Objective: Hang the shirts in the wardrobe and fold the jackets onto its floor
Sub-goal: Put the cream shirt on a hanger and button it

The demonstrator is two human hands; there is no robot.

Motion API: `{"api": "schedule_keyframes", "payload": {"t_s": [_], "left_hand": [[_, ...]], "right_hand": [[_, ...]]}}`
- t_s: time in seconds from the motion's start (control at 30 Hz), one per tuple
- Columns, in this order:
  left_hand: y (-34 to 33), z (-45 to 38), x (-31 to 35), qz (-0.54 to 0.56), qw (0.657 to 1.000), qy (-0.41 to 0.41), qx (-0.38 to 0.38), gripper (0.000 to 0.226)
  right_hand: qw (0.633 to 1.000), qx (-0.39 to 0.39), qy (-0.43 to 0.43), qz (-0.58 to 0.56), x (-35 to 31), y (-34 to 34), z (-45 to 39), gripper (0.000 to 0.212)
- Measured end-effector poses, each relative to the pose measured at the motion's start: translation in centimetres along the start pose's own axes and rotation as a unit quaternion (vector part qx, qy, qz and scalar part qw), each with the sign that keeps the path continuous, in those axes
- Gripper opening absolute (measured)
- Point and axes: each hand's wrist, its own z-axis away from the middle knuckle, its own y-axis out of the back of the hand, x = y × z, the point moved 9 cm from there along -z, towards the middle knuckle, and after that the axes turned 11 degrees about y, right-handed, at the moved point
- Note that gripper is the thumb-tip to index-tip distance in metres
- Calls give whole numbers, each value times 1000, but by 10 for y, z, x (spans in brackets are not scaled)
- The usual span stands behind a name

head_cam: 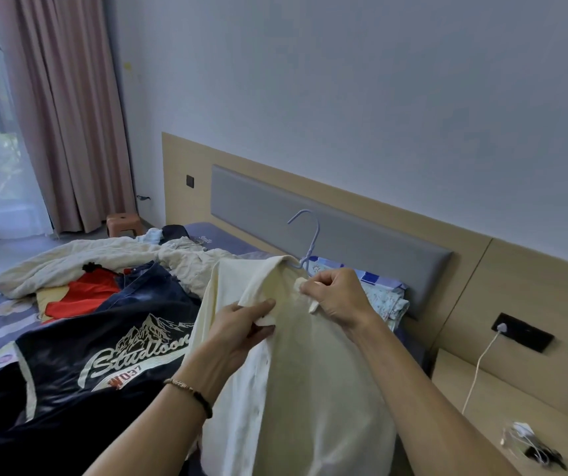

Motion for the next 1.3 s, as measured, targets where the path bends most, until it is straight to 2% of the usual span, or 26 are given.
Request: {"api": "schedule_keyframes", "payload": {"t_s": [0.1, 0.17, 0.37, 0.6, 0.73, 0.8, 0.9, 1.0, 1.1, 1.3], "left_hand": [[-13, 8, 11, 4, 998, -18, -52, 11], [-21, 14, 16, -24, 997, -33, -69, 12], [-22, 19, 23, -96, 992, -70, -45, 17], [-26, 25, 30, -164, 979, -109, -45, 9], [-25, 26, 31, -176, 977, -104, -68, 10], [-24, 24, 28, -153, 981, -95, -69, 12], [-20, 16, 22, -125, 988, -85, -36, 14], [-14, 13, 23, -135, 987, -89, 9, 12], [-11, 16, 25, -172, 980, -96, 36, 7], [-15, 24, 18, -123, 989, -80, -2, 5]], "right_hand": [[1000, -8, 9, -2, -1, -1, 7, 25], [999, -30, 8, -5, -1, -7, 11, 22], [997, -68, 15, 44, 1, -17, 15, 23], [993, -83, 24, 82, -6, -21, 15, 25], [988, -99, 45, 105, -15, -21, 16, 25], [973, -100, 92, 185, -24, -24, 18, 25], [923, -97, 187, 322, -40, -36, 28, 27], [904, -120, 229, 340, -43, -47, 36, 27], [882, -111, 254, 382, -45, -48, 39, 30], [889, -100, 271, 355, -48, -45, 39, 25]]}}
